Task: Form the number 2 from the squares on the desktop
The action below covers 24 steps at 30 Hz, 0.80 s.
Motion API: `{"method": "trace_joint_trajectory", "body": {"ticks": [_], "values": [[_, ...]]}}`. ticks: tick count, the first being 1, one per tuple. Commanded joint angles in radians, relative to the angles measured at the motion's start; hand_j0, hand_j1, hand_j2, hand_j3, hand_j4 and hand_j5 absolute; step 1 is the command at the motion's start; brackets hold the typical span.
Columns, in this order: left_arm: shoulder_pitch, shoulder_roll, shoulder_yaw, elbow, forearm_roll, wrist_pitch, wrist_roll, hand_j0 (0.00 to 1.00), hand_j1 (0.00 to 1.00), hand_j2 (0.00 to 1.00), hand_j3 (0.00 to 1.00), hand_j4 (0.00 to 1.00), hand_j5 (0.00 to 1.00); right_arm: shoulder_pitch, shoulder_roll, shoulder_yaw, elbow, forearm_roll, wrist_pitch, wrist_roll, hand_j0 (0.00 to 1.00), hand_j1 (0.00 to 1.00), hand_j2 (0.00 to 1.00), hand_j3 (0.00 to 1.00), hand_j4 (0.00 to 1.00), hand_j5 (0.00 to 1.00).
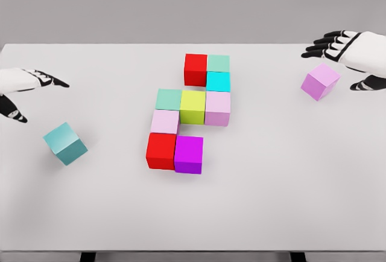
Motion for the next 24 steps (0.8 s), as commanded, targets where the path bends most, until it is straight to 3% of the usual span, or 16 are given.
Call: {"method": "trace_joint_trajectory", "body": {"ticks": [1,6,8,9,11,13,14,15,24], "values": [[0.000,0.005,-0.018,0.001,0.000,0.003,0.000,1.00,1.00,1.00,1.00,1.00,1.00,0.000,-0.002,-0.003,0.000,-0.005,0.003,-0.001,1.00,1.00,1.00,1.00,1.00,1.00],[0.005,-0.018,-0.050,-0.011,-0.034,0.003,0.000,1.00,1.00,1.00,1.00,1.00,1.00,0.000,-0.003,-0.012,0.000,-0.011,0.003,-0.001,1.00,1.00,1.00,1.00,1.00,1.00],[0.005,-0.023,-0.084,-0.012,-0.060,0.003,0.000,1.00,1.00,1.00,1.00,1.00,1.00,0.014,-0.011,-0.099,0.069,-0.016,0.003,-0.001,1.00,1.00,1.00,1.00,1.00,1.00],[0.005,-0.025,-0.084,-0.014,-0.066,0.003,0.000,1.00,1.00,1.00,1.00,1.00,1.00,0.020,-0.005,-0.090,0.086,-0.017,0.003,-0.001,1.00,1.00,1.00,1.00,1.00,1.00],[0.005,-0.023,-0.105,-0.014,-0.068,0.003,0.000,1.00,1.00,1.00,1.00,1.00,1.00,-0.047,-0.003,0.014,0.087,0.021,0.003,-0.001,1.00,1.00,1.00,1.00,1.00,1.00],[0.005,-0.022,-0.110,-0.014,-0.077,0.003,0.000,1.00,1.00,1.00,1.00,1.00,1.00,-0.184,0.006,0.170,0.210,0.027,0.003,-0.001,1.00,1.00,1.00,1.00,1.00,1.00],[0.006,-0.022,-0.113,-0.023,-0.085,0.003,0.000,1.00,1.00,1.00,1.00,1.00,1.00,-0.231,0.041,0.212,0.280,0.058,0.003,-0.001,1.00,1.00,1.00,1.00,1.00,1.00],[0.006,-0.020,-0.113,-0.029,-0.089,0.003,0.000,1.00,1.00,1.00,1.00,1.00,1.00,-0.256,0.061,0.237,0.305,0.090,0.003,-0.001,1.00,1.00,1.00,1.00,1.00,1.00],[0.021,0.015,-0.150,-0.115,-0.091,0.003,0.000,1.00,1.00,1.00,1.00,1.00,1.00,-0.334,0.082,0.398,0.400,0.179,0.003,-0.001,1.00,1.00,1.00,1.00,1.00,1.00]]}}
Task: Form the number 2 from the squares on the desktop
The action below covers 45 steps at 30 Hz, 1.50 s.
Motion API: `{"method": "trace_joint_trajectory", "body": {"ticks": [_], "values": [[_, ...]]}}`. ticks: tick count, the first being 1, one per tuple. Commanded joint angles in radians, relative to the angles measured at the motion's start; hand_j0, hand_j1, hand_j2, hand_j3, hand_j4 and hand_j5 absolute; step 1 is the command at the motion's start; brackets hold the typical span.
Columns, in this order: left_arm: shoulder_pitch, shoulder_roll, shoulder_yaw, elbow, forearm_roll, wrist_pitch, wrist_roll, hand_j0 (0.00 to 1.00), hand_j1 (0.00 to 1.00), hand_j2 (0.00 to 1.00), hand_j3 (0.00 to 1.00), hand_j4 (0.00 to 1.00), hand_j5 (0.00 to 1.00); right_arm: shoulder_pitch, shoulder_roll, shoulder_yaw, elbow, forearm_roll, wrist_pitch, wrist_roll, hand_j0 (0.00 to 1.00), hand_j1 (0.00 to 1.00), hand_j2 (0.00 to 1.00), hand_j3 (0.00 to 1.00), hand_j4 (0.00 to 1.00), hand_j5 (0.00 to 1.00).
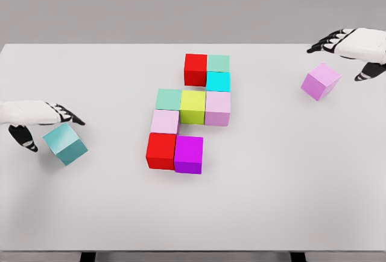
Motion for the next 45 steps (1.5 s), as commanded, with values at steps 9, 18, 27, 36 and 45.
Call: {"method": "trace_joint_trajectory", "body": {"ticks": [9,18,27,36,45], "values": [[-0.003,0.012,-0.007,-0.026,0.002,0.000,-0.001,1.00,1.00,1.00,1.00,1.00,1.00,-0.080,0.093,0.124,0.163,0.091,0.002,0.000,1.00,1.00,1.00,1.00,1.00,1.00],[-0.003,0.012,-0.010,-0.059,0.007,0.000,-0.001,1.00,1.00,1.00,1.00,1.00,1.00,-0.123,0.135,0.153,0.253,0.147,0.002,0.000,1.00,1.00,1.00,1.00,1.00,1.00],[-0.002,0.046,-0.030,-0.116,0.007,0.000,-0.001,0.98,0.98,0.98,0.98,0.98,0.98,-0.147,0.179,0.161,0.298,0.206,0.002,0.000,1.00,1.00,1.00,1.00,1.00,1.00],[-0.002,0.038,-0.030,-0.125,0.005,0.000,-0.001,0.91,0.91,0.91,0.91,0.91,0.91,-0.180,0.216,0.188,0.358,0.255,0.002,0.000,1.00,1.00,1.00,1.00,1.00,1.00],[0.002,0.038,-0.032,-0.125,0.002,0.000,-0.001,0.50,0.50,0.50,0.50,0.50,0.50,-0.183,0.231,0.188,0.381,0.278,0.002,0.000,1.00,1.00,1.00,1.00,1.00,1.00]]}}
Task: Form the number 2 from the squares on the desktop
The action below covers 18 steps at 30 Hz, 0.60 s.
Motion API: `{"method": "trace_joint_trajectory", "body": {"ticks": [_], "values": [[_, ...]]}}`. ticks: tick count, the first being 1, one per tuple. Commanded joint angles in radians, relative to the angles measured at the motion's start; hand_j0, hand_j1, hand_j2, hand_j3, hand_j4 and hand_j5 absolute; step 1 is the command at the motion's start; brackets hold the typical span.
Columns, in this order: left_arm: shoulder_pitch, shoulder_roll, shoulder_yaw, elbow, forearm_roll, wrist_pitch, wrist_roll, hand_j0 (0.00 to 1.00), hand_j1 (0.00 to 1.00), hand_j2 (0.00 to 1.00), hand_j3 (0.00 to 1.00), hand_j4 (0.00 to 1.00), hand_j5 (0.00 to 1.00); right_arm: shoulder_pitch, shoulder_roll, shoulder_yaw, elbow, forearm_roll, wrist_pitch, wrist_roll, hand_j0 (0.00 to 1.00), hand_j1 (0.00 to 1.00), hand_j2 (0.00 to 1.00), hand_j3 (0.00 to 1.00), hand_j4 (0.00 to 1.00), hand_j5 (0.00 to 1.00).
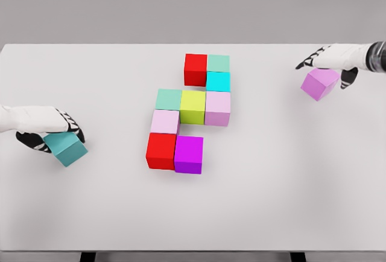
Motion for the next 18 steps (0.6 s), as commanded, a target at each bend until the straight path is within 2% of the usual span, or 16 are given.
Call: {"method": "trace_joint_trajectory", "body": {"ticks": [1,3,5,7,9,11,18], "values": [[0.000,-0.001,-0.004,0.001,0.005,0.001,-0.001,0.44,0.44,0.44,0.44,0.44,0.44,0.000,0.004,-0.001,0.014,0.009,0.002,0.000,1.00,1.00,1.00,1.00,1.00,1.00],[0.000,-0.001,-0.004,0.001,0.005,0.001,-0.001,0.35,0.35,0.35,0.35,0.35,0.35,-0.005,0.010,-0.001,0.021,0.020,0.002,0.000,1.00,1.00,1.00,1.00,1.00,1.00],[0.000,-0.010,-0.002,0.010,0.003,0.001,-0.001,0.34,0.34,0.34,0.34,0.34,0.34,-0.005,0.018,-0.001,0.023,0.034,0.002,0.000,1.00,1.00,1.00,1.00,1.00,1.00],[-0.008,-0.027,-0.002,0.024,0.003,0.001,-0.001,0.36,0.36,0.36,0.36,0.36,0.36,-0.005,0.019,0.000,0.025,0.034,0.002,0.000,1.00,1.00,1.00,1.00,1.00,1.00],[-0.023,-0.055,-0.001,0.090,0.008,0.001,-0.001,0.37,0.37,0.37,0.37,0.37,0.37,-0.005,0.021,0.000,0.025,0.034,0.002,0.000,1.00,1.00,1.00,1.00,1.00,1.00],[-0.043,-0.079,-0.001,0.116,0.014,0.001,-0.001,0.37,0.37,0.37,0.37,0.37,0.37,-0.005,0.021,0.000,0.025,0.034,0.002,0.000,1.00,1.00,1.00,1.00,1.00,1.00],[-0.092,-0.159,0.002,0.110,0.052,0.001,-0.001,0.37,0.37,0.37,0.37,0.37,0.37,-0.005,0.032,0.000,0.040,0.035,0.002,0.000,1.00,1.00,1.00,1.00,1.00,1.00]]}}
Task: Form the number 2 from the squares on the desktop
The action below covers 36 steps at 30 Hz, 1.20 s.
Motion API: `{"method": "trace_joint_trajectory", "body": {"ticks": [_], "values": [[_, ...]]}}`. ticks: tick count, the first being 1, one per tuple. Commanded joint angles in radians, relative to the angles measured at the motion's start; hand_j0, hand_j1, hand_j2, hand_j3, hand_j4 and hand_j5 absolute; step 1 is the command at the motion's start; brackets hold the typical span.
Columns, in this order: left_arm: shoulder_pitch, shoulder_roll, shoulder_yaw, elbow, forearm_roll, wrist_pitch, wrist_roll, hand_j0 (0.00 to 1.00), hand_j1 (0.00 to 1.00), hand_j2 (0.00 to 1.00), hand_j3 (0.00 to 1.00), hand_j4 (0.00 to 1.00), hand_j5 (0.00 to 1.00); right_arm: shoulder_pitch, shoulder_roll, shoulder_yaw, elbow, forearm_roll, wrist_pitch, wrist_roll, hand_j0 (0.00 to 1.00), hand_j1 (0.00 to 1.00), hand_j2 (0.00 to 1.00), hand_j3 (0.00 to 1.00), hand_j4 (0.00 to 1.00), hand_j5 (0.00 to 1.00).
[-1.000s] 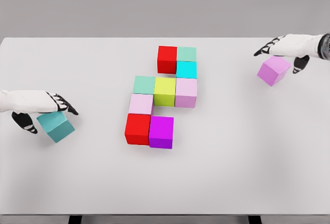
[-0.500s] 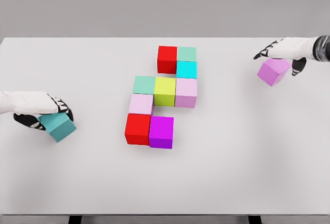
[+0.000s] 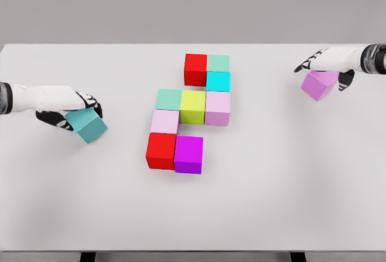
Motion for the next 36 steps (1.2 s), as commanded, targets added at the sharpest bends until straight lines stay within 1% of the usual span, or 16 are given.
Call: {"method": "trace_joint_trajectory", "body": {"ticks": [1,2,3,7,9,11,14,19,21,22,23,26,29,32,34,36], "values": [[-0.003,-0.025,0.002,0.000,0.064,0.002,0.001,0.38,0.38,0.38,0.38,0.38,0.38,0.000,0.001,-0.002,0.002,-0.002,0.002,0.000,0.99,0.99,0.99,0.99,0.99,0.99],[-0.008,-0.023,0.002,-0.002,0.123,0.002,0.001,0.38,0.38,0.38,0.38,0.38,0.38,0.000,0.001,-0.002,0.005,-0.002,0.002,0.000,0.96,0.96,0.96,0.96,0.96,0.96],[-0.025,-0.036,0.004,-0.003,0.137,0.002,0.001,0.37,0.37,0.37,0.37,0.37,0.37,0.000,0.003,-0.002,0.007,-0.002,0.002,0.000,0.92,0.92,0.92,0.92,0.92,0.92],[-0.038,-0.085,0.005,-0.002,0.135,0.002,0.001,0.38,0.38,0.38,0.38,0.38,0.38,0.000,0.003,0.000,0.007,-0.002,0.002,0.000,0.92,0.92,0.92,0.92,0.92,0.92],[-0.054,-0.095,0.005,0.001,0.137,0.002,0.001,0.38,0.38,0.38,0.38,0.38,0.38,0.000,0.003,0.014,0.007,-0.004,0.002,0.000,0.89,0.89,0.89,0.89,0.89,0.89],[-0.064,-0.140,0.008,0.006,0.138,0.117,0.001,0.38,0.38,0.38,0.38,0.38,0.38,0.000,0.003,0.021,0.016,-0.004,0.002,0.000,0.89,0.89,0.89,0.89,0.89,0.89],[-0.094,-0.157,0.008,0.003,0.138,0.220,0.001,0.37,0.37,0.37,0.37,0.37,0.37,0.000,0.003,0.025,0.018,-0.002,0.002,0.000,0.90,0.90,0.90,0.90,0.90,0.90],[-0.144,-0.246,0.008,0.008,0.138,0.571,0.001,0.38,0.38,0.38,0.38,0.38,0.38,0.000,0.018,0.026,0.031,0.024,0.002,0.000,0.90,0.90,0.90,0.90,0.90,0.90],[-0.160,-0.278,0.010,0.009,0.141,0.676,0.001,0.38,0.38,0.38,0.38,0.38,0.38,0.000,0.018,0.026,0.031,0.026,0.002,0.000,0.84,0.84,0.84,0.84,0.84,0.84],[-0.175,-0.312,0.016,0.027,0.143,0.748,0.001,0.38,0.38,0.38,0.38,0.38,0.38,0.000,0.020,0.026,0.031,0.026,0.002,0.000,0.79,0.79,0.79,0.79,0.79,0.79],[-0.196,-0.344,0.018,0.076,0.146,0.783,0.001,0.38,0.38,0.38,0.38,0.38,0.38,0.000,0.018,0.026,0.031,0.026,0.002,0.000,0.76,0.76,0.76,0.76,0.76,0.76],[-0.219,-0.425,0.018,0.173,0.146,0.841,0.001,0.38,0.38,0.38,0.38,0.38,0.38,0.000,0.018,0.026,0.031,0.026,0.002,0.000,0.59,0.59,0.59,0.59,0.59,0.59],[-0.219,-0.465,0.018,0.192,0.144,0.874,0.001,0.38,0.38,0.38,0.38,0.38,0.38,-0.002,0.018,0.025,0.030,0.022,0.002,0.000,0.58,0.58,0.58,0.58,0.58,0.58],[-0.221,-0.493,0.042,0.202,0.146,0.889,0.023,0.38,0.38,0.38,0.38,0.38,0.38,-0.002,0.018,0.025,0.030,0.016,0.002,0.000,0.53,0.53,0.53,0.53,0.53,0.53],[-0.221,-0.548,0.082,0.285,0.146,0.889,0.047,0.38,0.38,0.38,0.38,0.38,0.38,-0.002,0.017,0.023,0.030,0.010,0.002,0.000,0.53,0.53,0.53,0.53,0.53,0.53],[-0.224,-0.593,0.085,0.350,0.146,0.888,0.145,0.38,0.38,0.38,0.38,0.38,0.38,-0.003,0.017,0.017,0.027,0.006,0.002,0.000,0.53,0.53,0.53,0.53,0.53,0.53]]}}
